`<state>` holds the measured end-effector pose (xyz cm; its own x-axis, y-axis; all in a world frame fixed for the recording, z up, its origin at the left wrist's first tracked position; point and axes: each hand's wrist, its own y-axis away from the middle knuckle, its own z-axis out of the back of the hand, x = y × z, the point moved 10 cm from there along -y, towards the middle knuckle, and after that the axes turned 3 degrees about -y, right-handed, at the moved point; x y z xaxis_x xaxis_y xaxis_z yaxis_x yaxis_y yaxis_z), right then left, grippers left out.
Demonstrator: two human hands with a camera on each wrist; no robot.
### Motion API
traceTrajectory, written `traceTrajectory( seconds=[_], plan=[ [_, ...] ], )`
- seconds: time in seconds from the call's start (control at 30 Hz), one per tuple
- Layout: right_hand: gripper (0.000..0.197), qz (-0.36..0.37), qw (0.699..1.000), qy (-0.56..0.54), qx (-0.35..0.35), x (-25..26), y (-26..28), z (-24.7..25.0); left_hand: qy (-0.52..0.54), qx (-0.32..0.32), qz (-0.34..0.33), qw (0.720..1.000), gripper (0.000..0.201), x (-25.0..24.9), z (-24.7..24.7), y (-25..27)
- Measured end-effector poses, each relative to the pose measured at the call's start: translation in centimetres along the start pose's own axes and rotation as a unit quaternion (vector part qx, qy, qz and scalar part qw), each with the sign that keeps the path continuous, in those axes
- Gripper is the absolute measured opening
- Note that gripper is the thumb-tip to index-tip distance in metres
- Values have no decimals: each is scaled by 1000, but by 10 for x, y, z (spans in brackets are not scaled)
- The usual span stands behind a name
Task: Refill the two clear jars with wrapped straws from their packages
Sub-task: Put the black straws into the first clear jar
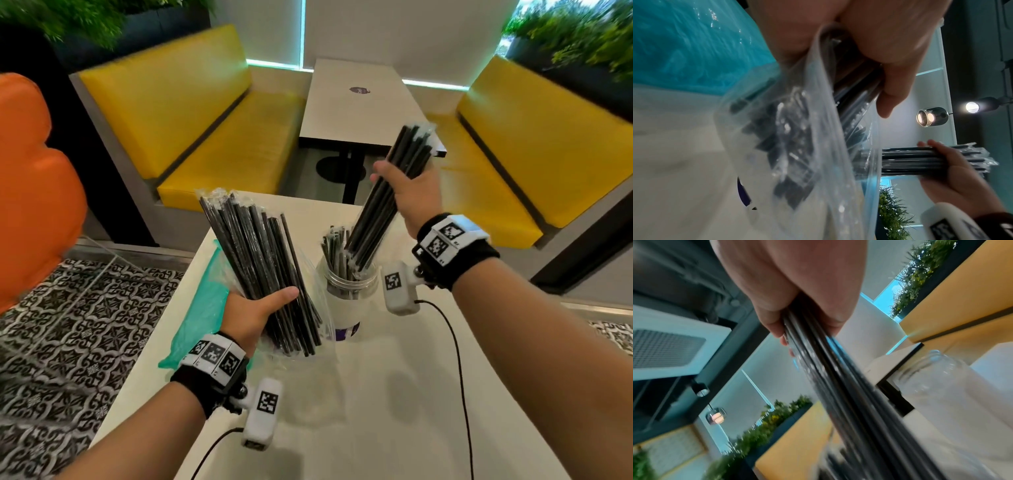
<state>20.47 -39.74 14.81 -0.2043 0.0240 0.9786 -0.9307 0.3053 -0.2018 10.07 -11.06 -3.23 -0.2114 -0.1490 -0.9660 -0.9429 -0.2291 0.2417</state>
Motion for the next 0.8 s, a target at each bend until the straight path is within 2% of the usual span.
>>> traceTrajectory(
  seconds=[0.07,0.13,0.23,0.3,0.37,0.43,0.6,0.7,0.8],
  plan=[
    [17,1,998,54,15,-19,6,-7,4,-7,-2,1000,77,1,2,0],
    [12,-3,995,91,36,-39,14,-16,8,-5,-2,1000,81,1,2,2],
    [28,-48,985,157,57,-75,30,-25,1,-6,-1,1000,86,3,2,2],
    [44,-78,961,261,53,-93,40,-20,2,-8,-1,1000,76,2,2,2],
    [50,-99,936,332,66,-104,49,-17,-3,-10,-3,1000,58,1,2,3],
    [51,-126,931,331,94,-112,55,-16,-3,-9,2,1000,47,2,1,3],
    [61,-166,897,384,142,-114,56,-16,-3,-11,2,1000,56,1,0,2],
    [60,-213,877,393,174,-113,54,-17,-1,-8,3,1000,52,1,0,2],
    [63,-206,897,361,151,-108,49,-14,-6,-7,7,1000,51,1,1,3]
  ],
)
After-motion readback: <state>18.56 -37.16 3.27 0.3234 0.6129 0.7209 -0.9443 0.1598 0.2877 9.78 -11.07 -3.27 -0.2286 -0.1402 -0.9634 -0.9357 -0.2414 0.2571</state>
